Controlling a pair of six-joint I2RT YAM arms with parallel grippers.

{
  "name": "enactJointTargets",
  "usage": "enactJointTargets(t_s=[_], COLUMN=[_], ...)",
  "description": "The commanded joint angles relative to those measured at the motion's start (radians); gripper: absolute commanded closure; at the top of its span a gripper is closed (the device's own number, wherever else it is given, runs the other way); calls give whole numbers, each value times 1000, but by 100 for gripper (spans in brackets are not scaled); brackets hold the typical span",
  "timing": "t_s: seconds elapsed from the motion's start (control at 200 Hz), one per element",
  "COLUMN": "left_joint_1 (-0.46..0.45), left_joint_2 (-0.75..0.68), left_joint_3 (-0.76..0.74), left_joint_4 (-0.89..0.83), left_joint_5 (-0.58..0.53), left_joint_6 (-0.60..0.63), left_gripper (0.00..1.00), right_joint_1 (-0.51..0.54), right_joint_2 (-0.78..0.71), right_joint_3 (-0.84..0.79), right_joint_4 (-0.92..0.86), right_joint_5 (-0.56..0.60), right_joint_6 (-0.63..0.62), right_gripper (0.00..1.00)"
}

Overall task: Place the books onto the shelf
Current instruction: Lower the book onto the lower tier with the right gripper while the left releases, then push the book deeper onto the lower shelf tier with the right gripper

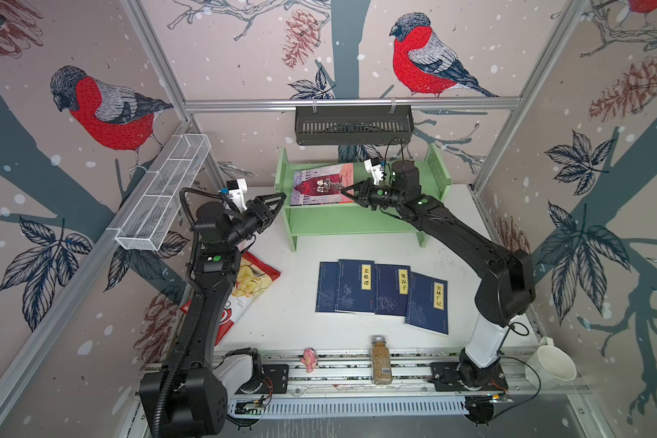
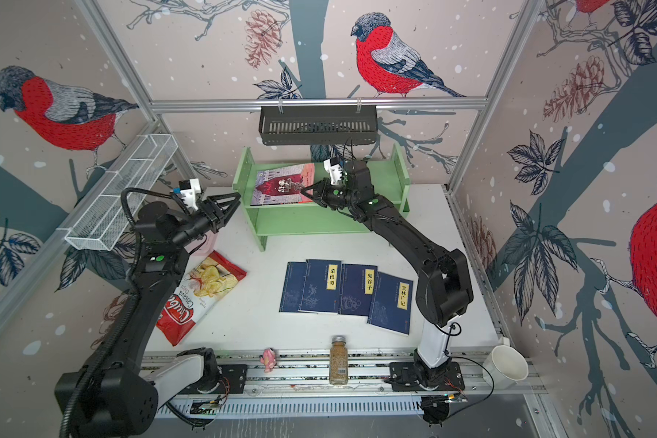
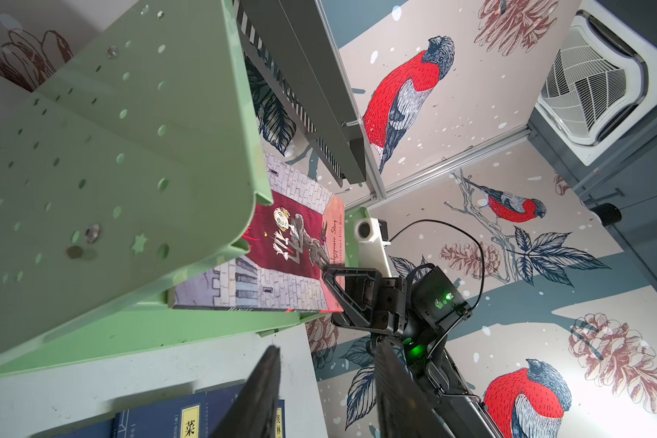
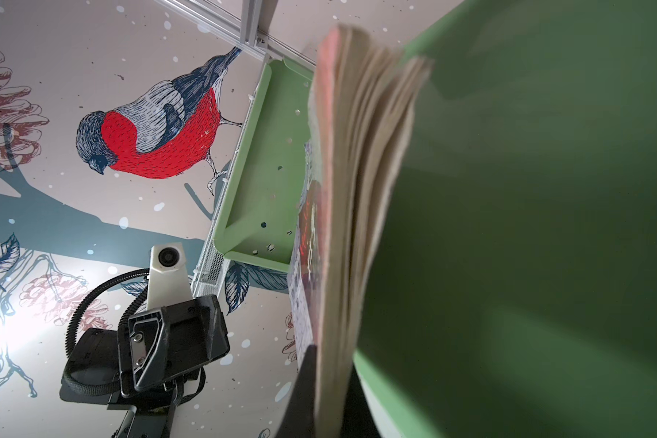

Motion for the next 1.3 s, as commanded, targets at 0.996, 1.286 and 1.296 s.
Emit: enactJointTargets(t_s=[0.996,1.286,1.296], left_joint_1=[1,1,1], left_joint_2=[9,-5,-6], left_joint_3=[2,-1,0], left_joint_4=[77,44,42], left_joint_5=[31,24,24], left_joint_6=[-14,18,19], left_gripper=[57,57,57], right_joint_1=[50,83,83], right_joint_2=[173,157,155], right_joint_3=[488,523,523], right_joint_4=[-689,-791,-791], right_joint_5=[368,551,554], right_joint_6=[-322,-379,-380], right_gripper=[30,26,26])
